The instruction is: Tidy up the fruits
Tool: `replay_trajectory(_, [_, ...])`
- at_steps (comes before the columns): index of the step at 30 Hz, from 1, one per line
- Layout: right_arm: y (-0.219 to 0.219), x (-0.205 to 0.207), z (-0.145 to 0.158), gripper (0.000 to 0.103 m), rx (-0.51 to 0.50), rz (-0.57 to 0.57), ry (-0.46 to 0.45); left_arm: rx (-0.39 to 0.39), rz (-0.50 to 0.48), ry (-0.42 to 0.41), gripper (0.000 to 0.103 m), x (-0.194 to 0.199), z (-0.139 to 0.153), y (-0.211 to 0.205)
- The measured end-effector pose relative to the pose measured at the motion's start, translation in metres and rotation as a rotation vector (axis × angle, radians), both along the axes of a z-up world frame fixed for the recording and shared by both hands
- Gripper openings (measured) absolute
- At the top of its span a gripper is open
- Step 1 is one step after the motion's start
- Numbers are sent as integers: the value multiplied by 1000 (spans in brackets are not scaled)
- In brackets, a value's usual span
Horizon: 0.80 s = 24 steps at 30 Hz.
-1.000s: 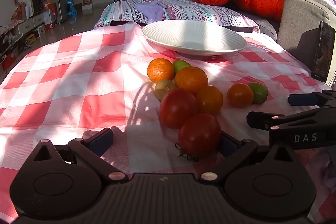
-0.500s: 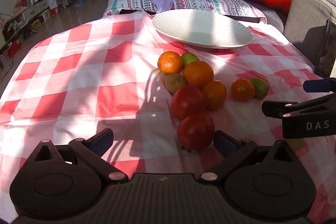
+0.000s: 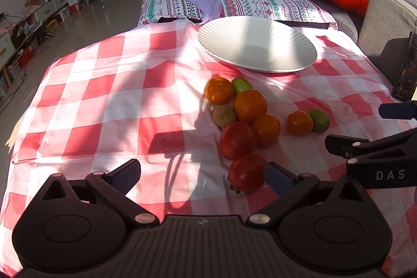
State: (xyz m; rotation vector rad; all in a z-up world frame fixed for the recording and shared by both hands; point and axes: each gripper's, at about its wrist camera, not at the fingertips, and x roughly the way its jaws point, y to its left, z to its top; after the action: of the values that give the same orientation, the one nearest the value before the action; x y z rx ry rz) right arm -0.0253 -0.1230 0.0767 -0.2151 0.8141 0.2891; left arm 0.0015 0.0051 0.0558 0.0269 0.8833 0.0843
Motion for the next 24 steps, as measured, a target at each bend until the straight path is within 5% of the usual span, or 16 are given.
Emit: replay_trajectory(24, [3, 0, 2, 103, -12, -2, -3, 8, 9, 7, 103, -2, 0, 1])
